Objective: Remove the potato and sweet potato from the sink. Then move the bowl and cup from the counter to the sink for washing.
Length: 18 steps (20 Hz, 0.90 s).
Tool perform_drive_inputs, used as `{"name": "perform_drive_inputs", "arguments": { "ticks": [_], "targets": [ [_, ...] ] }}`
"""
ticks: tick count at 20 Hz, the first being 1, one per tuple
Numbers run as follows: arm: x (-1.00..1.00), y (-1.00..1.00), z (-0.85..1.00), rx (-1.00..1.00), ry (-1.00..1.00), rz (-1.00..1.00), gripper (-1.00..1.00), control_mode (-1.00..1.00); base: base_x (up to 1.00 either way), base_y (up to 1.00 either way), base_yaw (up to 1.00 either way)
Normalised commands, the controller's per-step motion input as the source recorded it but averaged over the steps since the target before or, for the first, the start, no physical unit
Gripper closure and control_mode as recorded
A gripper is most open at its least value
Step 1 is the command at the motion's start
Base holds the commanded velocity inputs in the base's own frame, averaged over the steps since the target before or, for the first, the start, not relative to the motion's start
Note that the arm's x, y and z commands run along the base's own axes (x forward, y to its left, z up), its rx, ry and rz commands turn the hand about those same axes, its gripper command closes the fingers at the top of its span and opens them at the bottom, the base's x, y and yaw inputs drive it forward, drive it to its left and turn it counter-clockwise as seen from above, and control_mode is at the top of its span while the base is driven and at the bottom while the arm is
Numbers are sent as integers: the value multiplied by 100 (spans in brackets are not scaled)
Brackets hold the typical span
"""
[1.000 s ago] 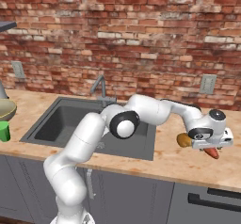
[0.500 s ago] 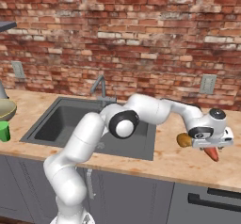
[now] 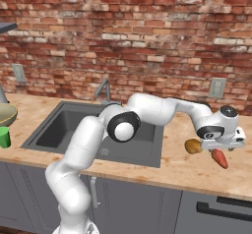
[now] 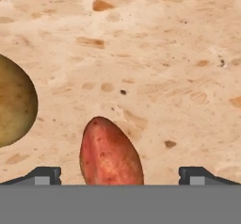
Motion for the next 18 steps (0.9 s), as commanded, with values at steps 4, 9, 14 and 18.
{"name": "perform_drive_inputs", "arguments": {
  "ticks": [4, 9, 14, 18],
  "targets": [
    [-20, 17, 42, 0, 0, 0, -100, -100, 0, 0, 0],
    [-23, 23, 35, 0, 2, 0, -100, -100, 0, 0, 0],
    [-24, 29, 34, -1, 4, 0, -100, -100, 0, 0, 0],
    [-25, 35, 32, -4, 7, 0, -100, -100, 0, 0, 0]
  ]
}}
